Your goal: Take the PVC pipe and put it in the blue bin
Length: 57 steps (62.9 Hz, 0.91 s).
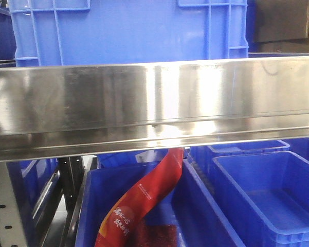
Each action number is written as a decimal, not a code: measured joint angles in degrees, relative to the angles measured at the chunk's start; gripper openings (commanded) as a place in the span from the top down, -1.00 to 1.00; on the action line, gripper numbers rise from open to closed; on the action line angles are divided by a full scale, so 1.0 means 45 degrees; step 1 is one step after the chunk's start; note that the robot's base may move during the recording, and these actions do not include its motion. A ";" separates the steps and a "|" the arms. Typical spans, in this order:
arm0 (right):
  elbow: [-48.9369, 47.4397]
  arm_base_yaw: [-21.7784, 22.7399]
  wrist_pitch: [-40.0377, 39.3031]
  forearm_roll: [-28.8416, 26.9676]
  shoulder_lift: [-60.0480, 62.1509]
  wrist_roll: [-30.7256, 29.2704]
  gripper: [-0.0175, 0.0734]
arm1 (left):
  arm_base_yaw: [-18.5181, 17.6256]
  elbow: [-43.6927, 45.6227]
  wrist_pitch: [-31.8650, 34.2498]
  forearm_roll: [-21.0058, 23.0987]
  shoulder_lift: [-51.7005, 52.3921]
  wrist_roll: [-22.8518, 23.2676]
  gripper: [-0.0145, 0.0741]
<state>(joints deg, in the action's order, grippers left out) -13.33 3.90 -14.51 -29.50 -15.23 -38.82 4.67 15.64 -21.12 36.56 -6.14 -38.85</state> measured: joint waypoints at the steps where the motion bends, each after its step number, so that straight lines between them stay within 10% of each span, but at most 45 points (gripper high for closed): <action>1: 0.0000 0.0000 0.0000 0.0000 0.0000 0.0000 0.97 | 0.0000 0.0000 0.0000 0.0000 0.0000 0.0000 0.92; 39: 0.0000 0.0000 0.0000 0.0000 0.0000 0.0000 0.97 | 0.0000 0.0000 0.0182 -0.0351 0.0000 0.0000 0.92; 57: 0.0000 0.0000 0.0000 0.0000 0.0000 -0.0027 0.97 | 0.0000 0.0000 0.0182 -0.3774 0.0000 0.0000 0.92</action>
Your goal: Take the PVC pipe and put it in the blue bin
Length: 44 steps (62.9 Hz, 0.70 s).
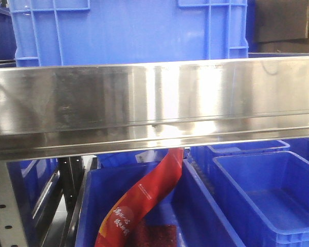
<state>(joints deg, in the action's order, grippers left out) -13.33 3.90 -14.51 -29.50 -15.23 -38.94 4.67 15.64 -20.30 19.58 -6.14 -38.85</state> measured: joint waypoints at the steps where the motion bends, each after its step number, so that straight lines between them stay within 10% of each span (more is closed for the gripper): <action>1: 0.0000 0.0000 0.0000 0.0000 0.0000 0.0000 0.97 | 0.0000 0.0000 0.0000 -0.0229 0.0000 0.0000 0.92; 44: 0.0000 0.0000 0.0000 0.0000 0.0000 0.0000 0.97 | 0.0000 -0.1928 0.2732 -0.2561 0.0028 0.5086 0.92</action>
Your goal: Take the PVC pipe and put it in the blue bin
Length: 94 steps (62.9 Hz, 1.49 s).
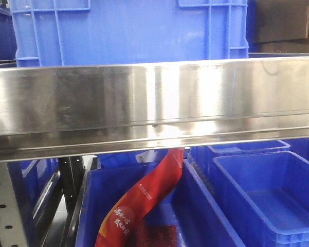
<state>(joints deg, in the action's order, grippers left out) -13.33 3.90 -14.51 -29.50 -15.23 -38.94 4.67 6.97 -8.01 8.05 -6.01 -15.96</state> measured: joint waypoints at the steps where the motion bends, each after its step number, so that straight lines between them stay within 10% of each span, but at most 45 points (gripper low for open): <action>1: 0.0000 0.0000 0.0000 0.0000 0.0000 0.0000 0.97 | 0.0000 -0.0076 0.0162 -0.0062 0.0000 0.0192 0.92; 20: 0.0000 0.0000 0.0000 0.0000 0.0000 0.0000 0.97 | 0.0000 -0.1070 0.1001 -0.0201 0.0000 0.2144 0.92; 94: 0.0000 0.0000 0.0000 0.0000 0.0000 -0.0023 0.97 | 0.0000 -0.1578 -0.0803 -0.0912 0.1264 0.2880 0.92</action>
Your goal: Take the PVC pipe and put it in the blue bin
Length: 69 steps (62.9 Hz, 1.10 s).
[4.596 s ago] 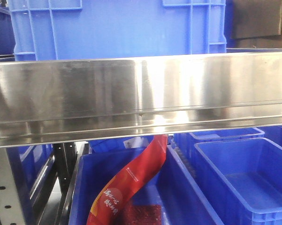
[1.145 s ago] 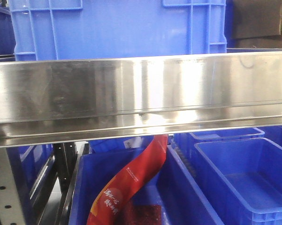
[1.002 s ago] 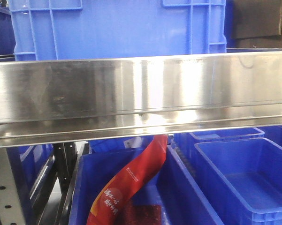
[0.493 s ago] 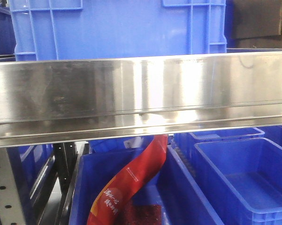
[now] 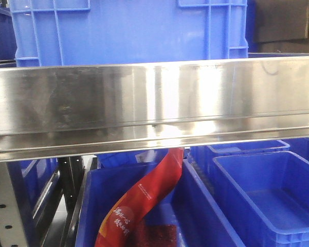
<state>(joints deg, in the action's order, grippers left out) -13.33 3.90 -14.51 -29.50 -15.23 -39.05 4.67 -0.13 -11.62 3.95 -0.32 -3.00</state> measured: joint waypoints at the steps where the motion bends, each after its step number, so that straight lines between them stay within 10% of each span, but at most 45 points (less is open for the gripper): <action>1: 0.0000 0.0000 0.0000 0.0000 0.0000 0.0000 0.97 | 0.0000 0.0000 0.0000 -0.0025 0.0000 0.0000 0.92; 69: 0.0000 0.0000 0.0000 0.0000 0.0000 0.0000 0.97 | 0.0000 0.0000 0.0585 -0.0465 0.0000 0.0000 0.92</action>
<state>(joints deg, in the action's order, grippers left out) -13.33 3.90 -14.51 -29.50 -15.23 -39.05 4.67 -0.13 -8.99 1.86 -0.32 -3.00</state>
